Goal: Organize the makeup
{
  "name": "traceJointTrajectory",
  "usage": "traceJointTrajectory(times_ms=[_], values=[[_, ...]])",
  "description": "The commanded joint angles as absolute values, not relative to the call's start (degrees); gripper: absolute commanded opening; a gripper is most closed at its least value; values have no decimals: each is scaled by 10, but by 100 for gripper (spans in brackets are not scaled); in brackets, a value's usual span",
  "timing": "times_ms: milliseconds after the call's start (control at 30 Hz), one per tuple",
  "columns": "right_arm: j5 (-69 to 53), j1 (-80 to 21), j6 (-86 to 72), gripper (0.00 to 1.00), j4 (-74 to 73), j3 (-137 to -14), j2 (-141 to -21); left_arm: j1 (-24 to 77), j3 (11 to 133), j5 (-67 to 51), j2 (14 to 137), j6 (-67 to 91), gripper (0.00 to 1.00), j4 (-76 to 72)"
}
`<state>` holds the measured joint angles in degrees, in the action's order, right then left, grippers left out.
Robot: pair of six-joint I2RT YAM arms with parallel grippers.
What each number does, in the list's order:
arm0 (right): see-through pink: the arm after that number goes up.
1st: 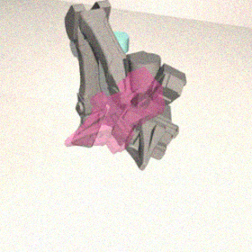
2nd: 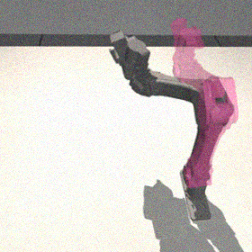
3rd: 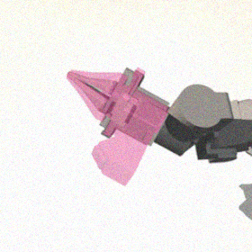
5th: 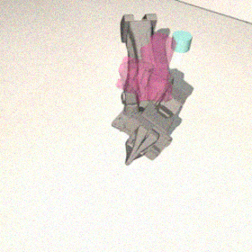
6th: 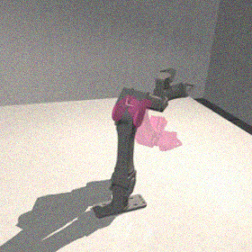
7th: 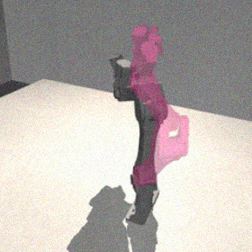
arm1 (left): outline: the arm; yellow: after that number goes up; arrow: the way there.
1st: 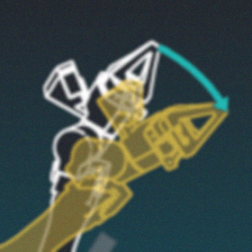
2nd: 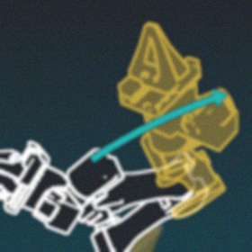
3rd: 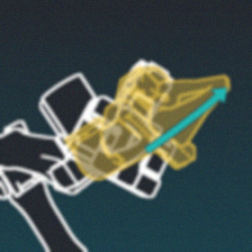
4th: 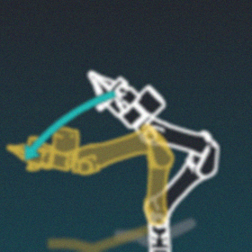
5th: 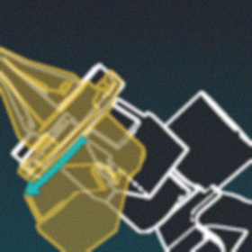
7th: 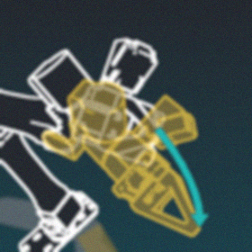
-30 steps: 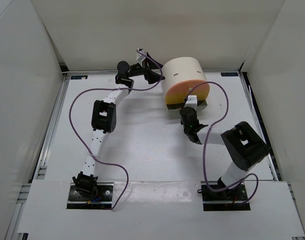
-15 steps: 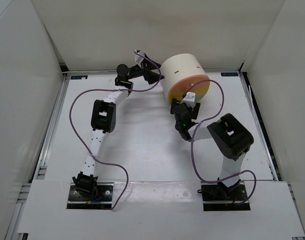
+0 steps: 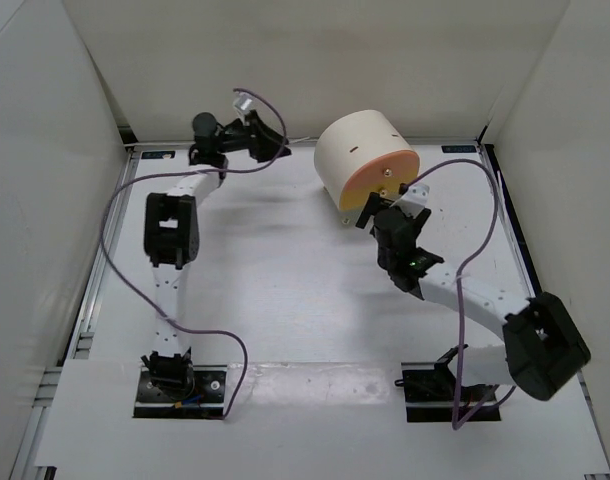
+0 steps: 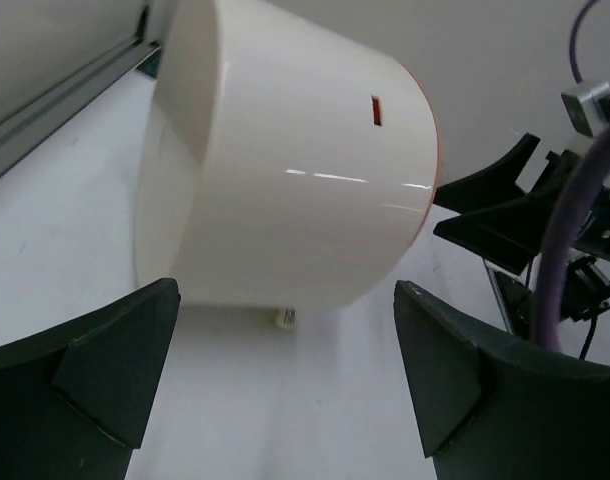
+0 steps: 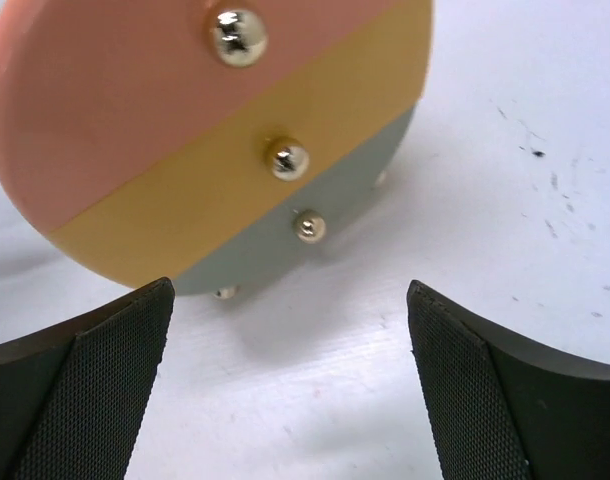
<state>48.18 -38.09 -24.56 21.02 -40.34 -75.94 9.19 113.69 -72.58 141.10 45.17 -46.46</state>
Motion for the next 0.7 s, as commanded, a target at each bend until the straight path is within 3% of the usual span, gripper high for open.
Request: traceJointTrajectory(times_ms=[0,33,133,167,400,533,667], values=[[450,-355,-293,99,27,-392,-700,43,1053,-710,1229,383,98,-337],[447,-345,-302,99,4,-391,-687,36,1022,-675,1196,255,98,-157],[417,-288,-334,99,-98,-406,-640,53,983,-395,1076,110,98,59],[401,-267,-344,99,-126,-414,-633,56,955,-285,1047,116,98,102],[248,-60,-324,99,-265,-479,-645,90,596,32,735,241,98,174],[158,16,-288,99,-271,-513,-678,100,522,103,563,271,98,256],[113,38,-304,99,-271,-547,-726,102,514,132,484,276,98,327]])
